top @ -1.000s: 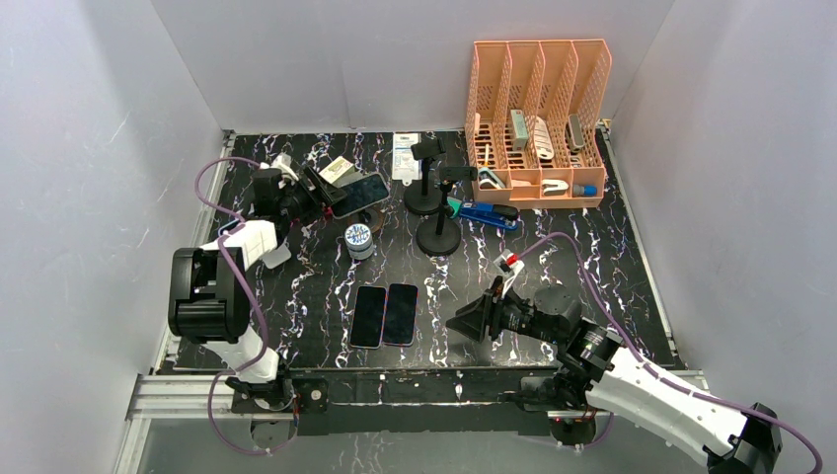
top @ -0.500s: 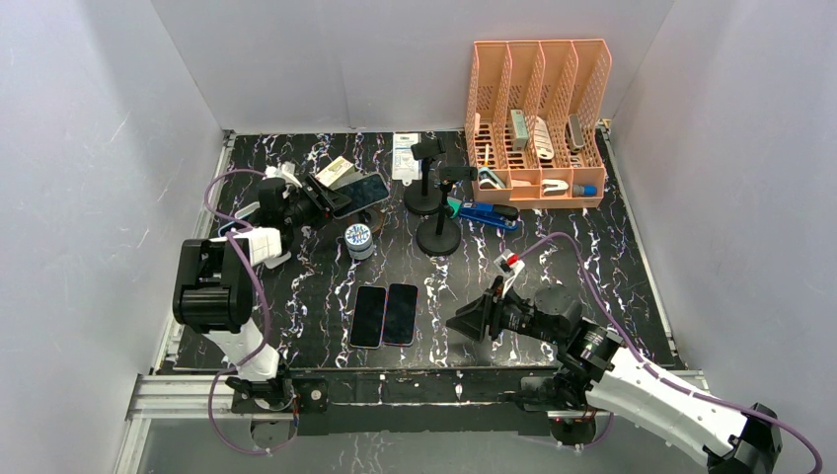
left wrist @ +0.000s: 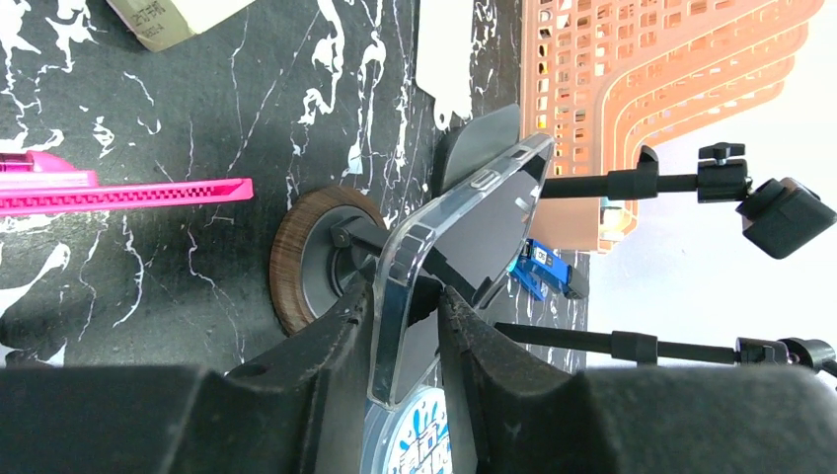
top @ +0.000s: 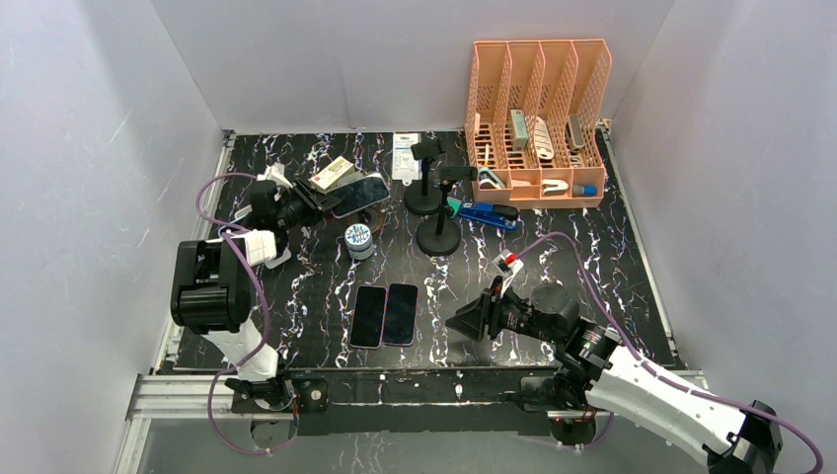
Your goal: Remove the phone from the phone stand
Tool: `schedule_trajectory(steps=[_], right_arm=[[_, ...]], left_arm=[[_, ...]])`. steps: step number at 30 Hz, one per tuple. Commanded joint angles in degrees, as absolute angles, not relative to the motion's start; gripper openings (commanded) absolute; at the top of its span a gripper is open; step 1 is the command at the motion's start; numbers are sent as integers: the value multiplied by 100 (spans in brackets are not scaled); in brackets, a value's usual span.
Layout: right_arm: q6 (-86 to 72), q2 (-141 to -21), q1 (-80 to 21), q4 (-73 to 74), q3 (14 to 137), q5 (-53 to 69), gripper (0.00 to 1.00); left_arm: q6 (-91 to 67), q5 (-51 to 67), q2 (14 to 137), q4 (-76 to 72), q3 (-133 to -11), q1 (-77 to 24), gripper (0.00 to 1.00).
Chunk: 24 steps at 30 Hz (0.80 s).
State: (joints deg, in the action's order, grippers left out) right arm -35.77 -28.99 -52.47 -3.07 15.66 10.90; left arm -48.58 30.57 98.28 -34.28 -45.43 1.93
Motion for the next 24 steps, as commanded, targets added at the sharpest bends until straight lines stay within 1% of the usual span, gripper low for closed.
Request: schedule_trajectory(steps=[1,5,9,12,16,24], right_arm=[[-3560,-2909,-5236,-545,1805,1062,58],[-3560,-2929,-5232,-553,1789,1063,58],[-3577,-2935,-5238,-563,1768,1067,58],[-3579,-2934,-5236,-563,1767,1064,58],[-3576,-2976,-5235,-569,1768,1038,58],[-3603,-3116,-5232,-711,1772,1115,58]], left_arm=[[-4845,3190,9637,-3600,-4491,203,26],[-4885,3257,9620,-3679,-4490,204,26],[-4903,3304,9671,-3700,-4509,204,39],[-4912,3318,9705,-3728,-4490,210,41],[-4938,3351,9704,-3791,-4448,208,33],[-5038,3413,9499,-3968,-4399,205,11]])
